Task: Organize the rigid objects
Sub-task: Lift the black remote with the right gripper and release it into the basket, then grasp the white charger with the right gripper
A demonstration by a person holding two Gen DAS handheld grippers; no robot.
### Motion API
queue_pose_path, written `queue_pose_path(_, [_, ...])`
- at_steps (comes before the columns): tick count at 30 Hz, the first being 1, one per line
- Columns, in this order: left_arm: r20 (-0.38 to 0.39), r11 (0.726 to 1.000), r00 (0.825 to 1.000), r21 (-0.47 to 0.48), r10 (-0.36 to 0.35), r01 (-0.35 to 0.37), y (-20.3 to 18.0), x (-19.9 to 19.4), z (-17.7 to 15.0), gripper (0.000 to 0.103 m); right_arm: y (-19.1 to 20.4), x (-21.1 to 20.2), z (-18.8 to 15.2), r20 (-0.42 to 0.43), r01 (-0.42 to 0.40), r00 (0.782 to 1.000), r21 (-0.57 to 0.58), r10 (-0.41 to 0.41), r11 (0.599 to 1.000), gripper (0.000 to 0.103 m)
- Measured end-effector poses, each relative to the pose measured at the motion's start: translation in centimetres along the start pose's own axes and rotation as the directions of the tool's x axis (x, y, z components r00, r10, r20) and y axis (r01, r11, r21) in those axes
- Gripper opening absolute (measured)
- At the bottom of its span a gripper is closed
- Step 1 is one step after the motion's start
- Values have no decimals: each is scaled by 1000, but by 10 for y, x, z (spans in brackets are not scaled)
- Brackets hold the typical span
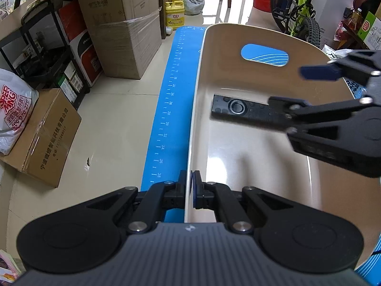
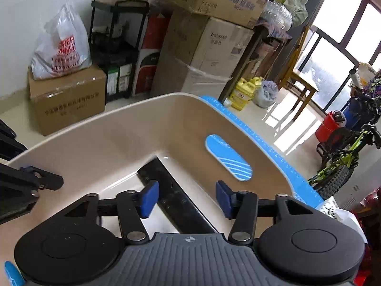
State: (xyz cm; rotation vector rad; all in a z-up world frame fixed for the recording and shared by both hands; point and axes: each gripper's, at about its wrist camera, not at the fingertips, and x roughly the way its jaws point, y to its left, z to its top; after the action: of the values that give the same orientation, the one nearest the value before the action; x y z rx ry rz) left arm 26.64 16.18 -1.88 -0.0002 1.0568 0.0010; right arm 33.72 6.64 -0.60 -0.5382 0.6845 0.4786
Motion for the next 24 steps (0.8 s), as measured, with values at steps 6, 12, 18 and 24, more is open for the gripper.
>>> queue_pose_path(6, [-1, 1000, 1000, 6, 6, -6, 0, 0, 0, 5, -22, -52, -8, 72, 10, 997, 75, -16, 997, 79])
queue_pose_path(12, [-2, 1000, 1000, 18, 7, -7, 0, 0, 0, 5, -45, -105, -20, 134, 43, 989, 113, -58, 993, 86])
queue_pose_path(18, [1, 1000, 1000, 25, 7, -7, -1, 0, -1, 5, -72, -129, -49, 120, 61, 989, 177, -83, 982, 86])
queue_pose_path(24, [1, 999, 1000, 39, 11, -11, -2, 0, -1, 5, -79, -125, -95, 68, 81, 993, 219, -98, 972, 97])
